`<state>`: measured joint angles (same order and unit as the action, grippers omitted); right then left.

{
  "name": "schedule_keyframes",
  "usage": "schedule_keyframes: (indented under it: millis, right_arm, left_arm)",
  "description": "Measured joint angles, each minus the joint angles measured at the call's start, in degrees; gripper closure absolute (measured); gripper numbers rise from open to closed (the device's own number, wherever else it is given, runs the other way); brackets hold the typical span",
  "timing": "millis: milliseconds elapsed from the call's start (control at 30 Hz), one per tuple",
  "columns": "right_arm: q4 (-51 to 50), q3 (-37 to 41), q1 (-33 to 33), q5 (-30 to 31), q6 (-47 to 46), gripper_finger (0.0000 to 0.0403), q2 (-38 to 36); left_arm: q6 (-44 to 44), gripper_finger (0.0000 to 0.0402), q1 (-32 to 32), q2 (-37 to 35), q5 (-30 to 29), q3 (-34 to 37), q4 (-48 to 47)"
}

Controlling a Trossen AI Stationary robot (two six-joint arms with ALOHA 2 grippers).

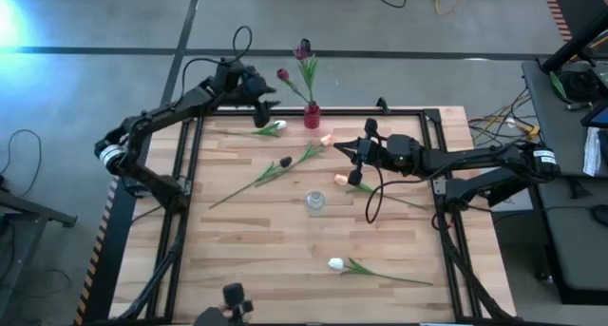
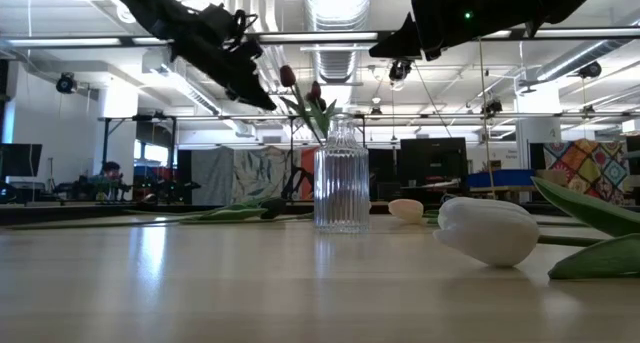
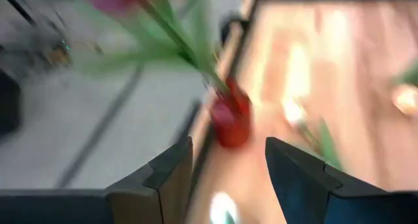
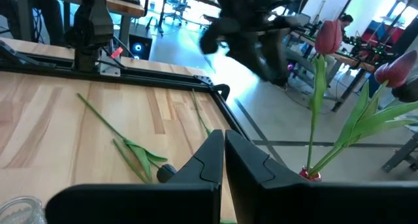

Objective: Sort flowers into vase by color
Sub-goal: Put the black tulip into the red vase

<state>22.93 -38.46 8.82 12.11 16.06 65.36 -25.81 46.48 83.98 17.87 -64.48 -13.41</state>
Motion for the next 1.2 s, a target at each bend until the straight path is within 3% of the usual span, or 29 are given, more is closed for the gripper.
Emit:
schedule_keyframes:
  millis: [100, 200, 367, 667, 867, 1200]
  right_arm:
    - [-0.26, 0.00, 0.00, -0.01, 0.01, 0.0394, 0.00]
    - [-0.25, 0.00, -0.02, -0.01, -0.01, 0.0394, 0.00]
    - [-0.88, 0.00, -0.04, -0.03, -0.01, 0.0394, 0.00]
    - [-1.21, 0.00, -0.04, -0.05, -0.28, 0.0394, 0.00]
    - [-1.23, 0.00, -0.04, -0.07, -1.10, 0.0394, 0.00]
    - [-1.77, 0.00, -0.04, -0.54, -1.06, 0.0394, 0.00]
  left_arm:
    - [1.05, 0.0223, -1.54, -2.08, -0.11, 1.02, -8.25]
    - [1.91, 0.0223, -4.76, -4.59, -0.49, 4.82, -9.87]
    - [6.95, 0.0223, -11.45, -8.90, -9.59, 13.51, -6.75]
    - [23.39, 0.0223, -18.22, -9.75, -11.42, 28.80, 3.01]
    - [25.05, 0.0223, -19.57, -6.32, -11.39, 29.87, 3.69]
    - [25.69, 0.0223, -20.11, 5.37, -12.79, 24.65, -0.65]
